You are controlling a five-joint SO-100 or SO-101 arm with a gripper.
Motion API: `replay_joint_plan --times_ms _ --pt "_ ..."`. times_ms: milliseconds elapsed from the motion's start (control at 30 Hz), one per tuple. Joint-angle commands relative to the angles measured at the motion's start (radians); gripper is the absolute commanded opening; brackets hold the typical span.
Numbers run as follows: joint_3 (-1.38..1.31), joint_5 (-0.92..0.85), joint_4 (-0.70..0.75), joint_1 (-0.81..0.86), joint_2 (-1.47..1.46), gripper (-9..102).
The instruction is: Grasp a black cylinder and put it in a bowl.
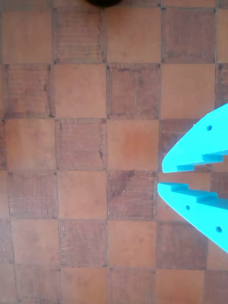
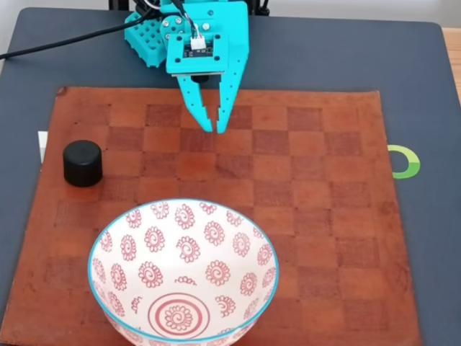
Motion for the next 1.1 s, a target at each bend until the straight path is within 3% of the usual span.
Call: replay_joint_plan --times_ms 0,800,1067 --pt "-0.046 -0.006 -0.009 0.000 0.049 0" --pt "-0.169 -0.057 0.002 0.002 0.026 0" --pt "-0.311 -0.067 -0.002 0.002 -0.273 0"
